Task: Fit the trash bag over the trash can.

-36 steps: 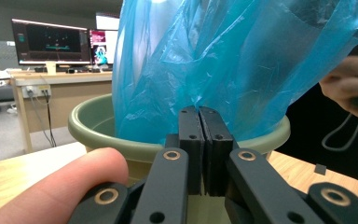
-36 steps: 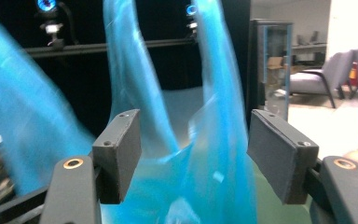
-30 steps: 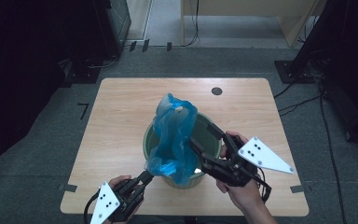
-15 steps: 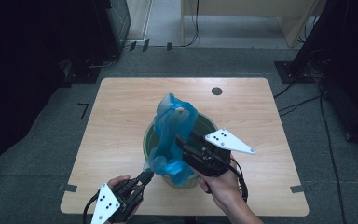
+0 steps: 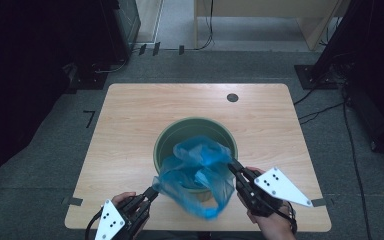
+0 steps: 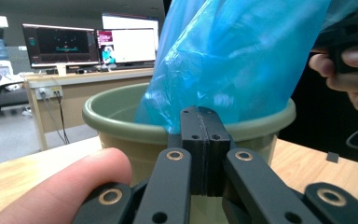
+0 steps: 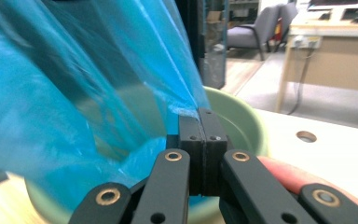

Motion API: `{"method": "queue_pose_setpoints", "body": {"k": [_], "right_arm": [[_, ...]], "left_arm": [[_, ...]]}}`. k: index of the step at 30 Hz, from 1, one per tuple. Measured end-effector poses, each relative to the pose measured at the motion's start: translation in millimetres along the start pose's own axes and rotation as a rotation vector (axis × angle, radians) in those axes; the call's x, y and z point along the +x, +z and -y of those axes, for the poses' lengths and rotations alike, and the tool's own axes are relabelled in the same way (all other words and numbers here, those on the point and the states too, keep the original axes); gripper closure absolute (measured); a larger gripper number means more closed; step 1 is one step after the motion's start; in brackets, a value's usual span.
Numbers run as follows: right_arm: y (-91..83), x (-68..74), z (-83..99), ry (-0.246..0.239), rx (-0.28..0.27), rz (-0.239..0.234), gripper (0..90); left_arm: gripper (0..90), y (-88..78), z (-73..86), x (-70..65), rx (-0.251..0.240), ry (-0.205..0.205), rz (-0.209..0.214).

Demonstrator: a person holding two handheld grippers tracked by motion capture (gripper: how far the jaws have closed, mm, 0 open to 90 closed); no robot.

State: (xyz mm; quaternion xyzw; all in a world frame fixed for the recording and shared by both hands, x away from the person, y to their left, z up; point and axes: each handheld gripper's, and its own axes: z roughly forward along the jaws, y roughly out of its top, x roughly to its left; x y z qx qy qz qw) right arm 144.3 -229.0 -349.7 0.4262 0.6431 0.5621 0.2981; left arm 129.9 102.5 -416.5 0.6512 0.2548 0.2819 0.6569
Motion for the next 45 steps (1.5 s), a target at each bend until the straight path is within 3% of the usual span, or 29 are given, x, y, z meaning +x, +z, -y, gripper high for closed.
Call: {"method": "queue_pose_setpoints", "body": {"k": [5,15,17,20,23,28,32,35,38,45], "right_arm": [[-17.8,-11.3,13.7,0.009,0.007,0.004,90.0],[-27.1,-30.6,39.4,0.021,0.059,0.045,90.0],[-28.6,-35.1,44.6,0.031,0.067,0.055,90.0],[-25.1,-43.0,50.6,0.019,0.071,0.096,90.0],[-16.4,-52.5,53.3,0.051,0.075,0.115,90.0],[-9.6,-56.7,43.2,0.056,0.024,0.111,90.0],[2.3,-58.5,30.6,0.060,0.001,0.097,90.0],[14.5,-60.3,26.2,0.078,0.009,0.091,90.0],[26.8,-61.0,25.7,0.078,0.024,0.096,90.0],[50.6,-68.9,37.3,0.103,0.090,0.123,90.0]], "left_arm": [[90.0,-7.7,4.4,-0.6,0.006,0.011,0.019],[90.0,-17.7,21.2,-4.9,0.096,0.135,0.041],[90.0,-18.2,24.8,-2.9,0.109,0.138,0.021],[90.0,-11.3,30.1,3.6,0.139,0.151,-0.078],[90.0,-7.6,31.9,12.0,0.151,0.123,-0.158],[90.0,-11.3,28.1,20.4,0.129,0.103,-0.227],[90.0,-10.9,25.3,34.5,0.117,0.025,-0.286],[90.0,-4.0,27.7,48.5,0.157,-0.047,-0.326],[90.0,6.1,35.7,59.3,0.207,-0.082,-0.352],[90.0,26.9,57.0,68.2,0.288,-0.090,-0.352]]}}
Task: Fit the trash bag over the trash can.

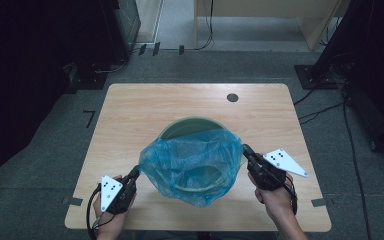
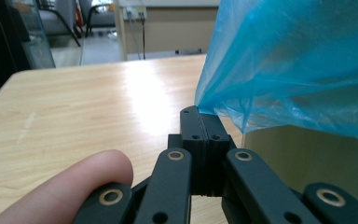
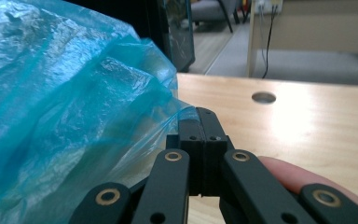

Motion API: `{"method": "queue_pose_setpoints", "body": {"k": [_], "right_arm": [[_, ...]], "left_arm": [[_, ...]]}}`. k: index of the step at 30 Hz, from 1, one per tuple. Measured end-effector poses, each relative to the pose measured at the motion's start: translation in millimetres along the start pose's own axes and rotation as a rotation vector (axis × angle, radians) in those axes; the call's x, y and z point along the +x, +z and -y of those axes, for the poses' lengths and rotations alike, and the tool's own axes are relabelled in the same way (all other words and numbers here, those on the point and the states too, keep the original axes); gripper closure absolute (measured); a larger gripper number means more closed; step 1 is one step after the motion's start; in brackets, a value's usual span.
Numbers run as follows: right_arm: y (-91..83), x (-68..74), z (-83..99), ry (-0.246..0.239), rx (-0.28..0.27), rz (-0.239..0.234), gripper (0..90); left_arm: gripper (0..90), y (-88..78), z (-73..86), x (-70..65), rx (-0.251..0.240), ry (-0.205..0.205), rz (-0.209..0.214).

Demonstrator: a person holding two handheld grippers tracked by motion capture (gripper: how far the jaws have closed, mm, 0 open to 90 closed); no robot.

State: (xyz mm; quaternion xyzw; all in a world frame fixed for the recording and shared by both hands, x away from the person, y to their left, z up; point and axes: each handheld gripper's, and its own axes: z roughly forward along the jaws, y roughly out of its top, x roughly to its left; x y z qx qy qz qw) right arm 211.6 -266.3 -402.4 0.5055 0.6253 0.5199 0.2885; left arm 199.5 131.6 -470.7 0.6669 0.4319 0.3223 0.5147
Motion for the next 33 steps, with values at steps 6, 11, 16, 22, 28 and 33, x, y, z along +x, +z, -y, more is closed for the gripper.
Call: {"method": "queue_pose_setpoints", "body": {"k": [6,11,16,22,28,33], "right_arm": [[8.1,-4.9,0.4,0.006,0.012,0.011,90.0],[21.8,-5.7,11.1,-0.009,0.049,0.007,90.0],[25.6,-2.8,19.2,-0.013,0.071,0.014,90.0],[16.5,-4.9,17.8,0.013,0.028,0.003,90.0],[10.1,-4.9,15.0,0.011,0.003,0.009,90.0],[9.6,-6.0,15.7,0.015,0.003,0.011,90.0]], "left_arm": [[90.0,16.4,1.6,1.3,0.049,0.007,-0.009],[90.0,33.1,8.1,-1.8,0.088,-0.008,0.000],[82.3,30.5,11.9,-3.7,0.074,0.016,0.016],[54.9,4.0,9.1,9.0,-0.006,0.009,0.032],[50.6,-27.2,3.0,12.0,-0.136,0.003,0.064],[45.6,-41.2,-8.3,-15.3,-0.263,0.059,0.161]]}}
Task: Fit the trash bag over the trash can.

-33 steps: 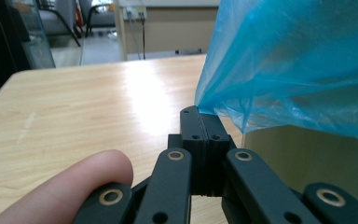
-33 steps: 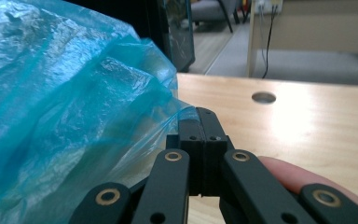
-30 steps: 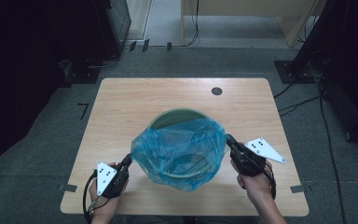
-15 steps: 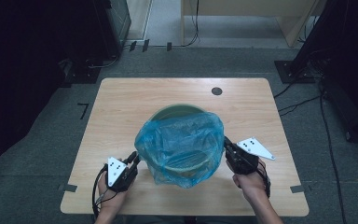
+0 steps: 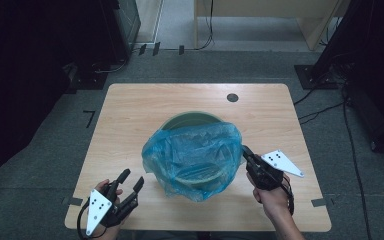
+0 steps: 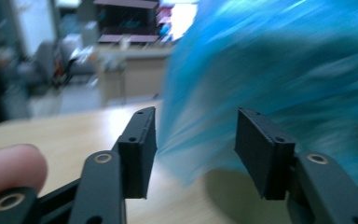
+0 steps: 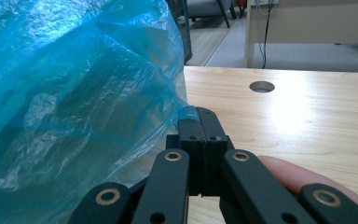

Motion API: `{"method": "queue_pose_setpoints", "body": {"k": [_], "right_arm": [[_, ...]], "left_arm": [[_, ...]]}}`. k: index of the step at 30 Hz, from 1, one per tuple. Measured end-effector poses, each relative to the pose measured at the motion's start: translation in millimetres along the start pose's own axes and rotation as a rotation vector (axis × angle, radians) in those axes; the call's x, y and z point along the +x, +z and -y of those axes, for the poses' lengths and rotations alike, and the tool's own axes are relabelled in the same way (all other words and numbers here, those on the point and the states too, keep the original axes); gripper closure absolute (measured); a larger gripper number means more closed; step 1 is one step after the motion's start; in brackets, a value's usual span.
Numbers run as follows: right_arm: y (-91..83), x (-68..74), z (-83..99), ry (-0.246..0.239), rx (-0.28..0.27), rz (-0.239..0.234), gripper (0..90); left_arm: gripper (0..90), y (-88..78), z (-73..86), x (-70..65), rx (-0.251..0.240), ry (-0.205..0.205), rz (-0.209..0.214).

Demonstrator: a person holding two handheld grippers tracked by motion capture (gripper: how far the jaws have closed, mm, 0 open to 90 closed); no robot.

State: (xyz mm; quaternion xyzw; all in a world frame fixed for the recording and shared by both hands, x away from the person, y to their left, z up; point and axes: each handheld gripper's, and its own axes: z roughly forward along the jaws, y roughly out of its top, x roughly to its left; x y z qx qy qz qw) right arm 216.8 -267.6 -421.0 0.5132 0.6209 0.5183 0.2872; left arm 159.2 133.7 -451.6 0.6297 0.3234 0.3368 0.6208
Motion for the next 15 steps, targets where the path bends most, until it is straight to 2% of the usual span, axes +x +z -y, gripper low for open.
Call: {"method": "queue_pose_setpoints", "body": {"k": [2,4,6,8,11,15], "right_arm": [[0.1,0.6,0.3,-0.003,0.002,0.002,90.0],[0.3,1.9,0.7,-0.004,0.003,-0.002,90.0],[0.6,3.3,1.0,-0.007,0.005,-0.004,90.0],[0.9,4.7,1.3,-0.013,0.003,-0.005,90.0],[0.9,6.4,1.4,-0.025,-0.003,-0.009,90.0],[0.0,8.3,1.3,-0.044,-0.010,-0.014,90.0]], "left_arm": [[42.4,3.5,-9.3,-14.0,-0.033,0.011,0.054],[37.0,8.9,-18.1,-26.8,-0.046,0.019,0.097],[29.3,14.3,-24.3,-38.2,-0.055,0.026,0.107],[26.6,20.7,-28.5,-46.6,-0.056,0.027,0.119],[28.7,27.6,-29.8,-50.2,-0.045,0.033,0.101],[45.3,31.3,-30.3,-49.3,-0.032,0.026,0.119]]}}
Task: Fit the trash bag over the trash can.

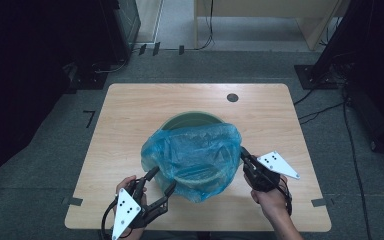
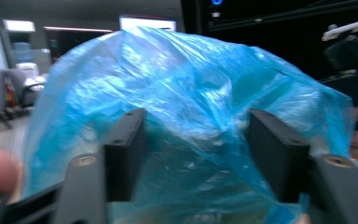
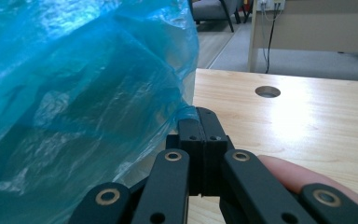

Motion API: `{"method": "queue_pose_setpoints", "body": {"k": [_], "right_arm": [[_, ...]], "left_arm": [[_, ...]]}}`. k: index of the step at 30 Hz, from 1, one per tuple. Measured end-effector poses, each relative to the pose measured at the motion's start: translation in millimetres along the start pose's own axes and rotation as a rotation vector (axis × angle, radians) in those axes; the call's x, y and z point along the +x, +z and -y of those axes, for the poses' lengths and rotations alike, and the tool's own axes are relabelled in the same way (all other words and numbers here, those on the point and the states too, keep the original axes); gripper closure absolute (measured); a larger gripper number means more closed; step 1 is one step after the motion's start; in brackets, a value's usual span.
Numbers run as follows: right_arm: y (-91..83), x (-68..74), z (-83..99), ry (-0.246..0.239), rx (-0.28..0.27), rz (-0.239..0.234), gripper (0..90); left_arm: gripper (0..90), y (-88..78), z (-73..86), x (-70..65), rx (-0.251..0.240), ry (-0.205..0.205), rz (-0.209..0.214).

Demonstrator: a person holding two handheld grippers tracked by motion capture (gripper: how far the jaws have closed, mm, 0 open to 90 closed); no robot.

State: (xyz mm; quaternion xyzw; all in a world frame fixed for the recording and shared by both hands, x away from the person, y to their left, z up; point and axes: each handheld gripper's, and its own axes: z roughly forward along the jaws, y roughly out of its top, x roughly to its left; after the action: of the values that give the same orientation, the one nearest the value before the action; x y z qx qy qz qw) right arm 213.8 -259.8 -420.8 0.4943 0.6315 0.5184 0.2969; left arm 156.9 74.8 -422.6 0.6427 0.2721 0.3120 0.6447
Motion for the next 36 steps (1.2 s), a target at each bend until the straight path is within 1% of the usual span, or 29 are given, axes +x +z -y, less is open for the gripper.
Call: {"method": "queue_pose_setpoints", "body": {"k": [1,2,3,5,7,9,12,14,17,19,21,22,23,24,25,27,29,31,32,33,34,35,36], "right_arm": [[-0.1,0.0,0.0,-0.006,-0.001,-0.001,90.0],[-0.2,0.0,0.1,-0.012,-0.001,0.003,90.0],[-0.2,-0.4,0.3,-0.017,0.000,0.005,90.0],[-0.3,-1.3,0.5,-0.017,0.002,0.007,90.0],[-0.5,-2.0,0.6,-0.020,0.001,0.011,90.0],[-0.6,-2.6,0.2,-0.026,-0.001,0.017,90.0],[0.2,-3.9,-0.9,-0.030,-0.001,0.019,90.0],[1.4,-4.6,-2.3,-0.032,-0.004,0.018,90.0],[2.8,-3.1,-4.7,-0.054,-0.006,0.013,90.0],[4.5,-1.3,-5.8,-0.073,-0.004,0.008,90.0],[6.2,0.1,-6.9,-0.092,-0.002,0.007,90.0],[6.9,0.6,-7.5,-0.095,-0.001,0.004,90.0],[7.4,0.9,-8.3,-0.102,-0.002,0.003,90.0],[7.2,1.5,-9.0,-0.105,-0.002,0.004,90.0],[6.2,2.3,-9.6,-0.109,-0.006,0.002,90.0],[3.1,3.7,-10.5,-0.126,-0.017,0.000,90.0],[0.4,4.5,-11.2,-0.143,-0.030,-0.005,90.0],[-0.9,4.4,-12.5,-0.143,-0.034,-0.005,90.0],[-1.4,4.1,-13.5,-0.143,-0.040,-0.006,90.0],[-2.0,4.1,-14.5,-0.139,-0.046,-0.006,90.0],[-2.6,4.2,-15.2,-0.137,-0.049,-0.006,90.0],[-3.2,4.2,-16.2,-0.137,-0.054,-0.006,90.0],[-3.2,3.7,-16.8,-0.139,-0.057,-0.001,90.0]], "left_arm": [[52.6,0.1,-0.6,1.1,0.002,-0.004,0.006],[61.2,-0.1,-1.6,2.9,0.003,-0.017,0.014],[66.4,-0.2,-3.0,4.6,0.002,-0.029,0.016],[76.8,0.0,-7.4,7.5,-0.002,-0.030,0.006],[80.7,0.7,-13.7,10.7,-0.013,-0.028,0.009],[83.2,2.6,-21.1,15.6,-0.024,-0.025,-0.003],[85.0,10.6,-30.7,26.8,-0.034,-0.034,-0.025],[85.3,18.6,-35.2,36.0,-0.029,-0.050,-0.038],[85.3,33.9,-42.9,49.5,-0.021,-0.098,-0.026],[85.2,44.3,-50.0,59.2,-0.019,-0.152,-0.010],[84.8,52.9,-55.3,65.9,-0.020,-0.149,-0.016],[84.7,55.7,-56.9,68.9,-0.021,-0.153,-0.013],[84.6,56.5,-58.5,71.0,-0.025,-0.165,0.001],[84.5,55.2,-60.3,70.9,-0.026,-0.172,0.017],[84.5,52.1,-62.2,68.1,-0.029,-0.175,0.038],[84.7,44.6,-64.3,57.7,-0.042,-0.155,0.082],[85.1,39.3,-65.6,47.9,-0.059,-0.135,0.115],[85.1,36.5,-68.0,45.1,-0.091,-0.168,0.163],[85.2,35.4,-69.8,45.5,-0.105,-0.185,0.179],[85.2,34.7,-71.5,45.9,-0.117,-0.196,0.184],[85.2,34.0,-74.4,46.8,-0.132,-0.190,0.175],[85.2,34.7,-76.8,47.9,-0.141,-0.160,0.147],[85.1,35.8,-78.1,49.0,-0.139,-0.148,0.131]]}}
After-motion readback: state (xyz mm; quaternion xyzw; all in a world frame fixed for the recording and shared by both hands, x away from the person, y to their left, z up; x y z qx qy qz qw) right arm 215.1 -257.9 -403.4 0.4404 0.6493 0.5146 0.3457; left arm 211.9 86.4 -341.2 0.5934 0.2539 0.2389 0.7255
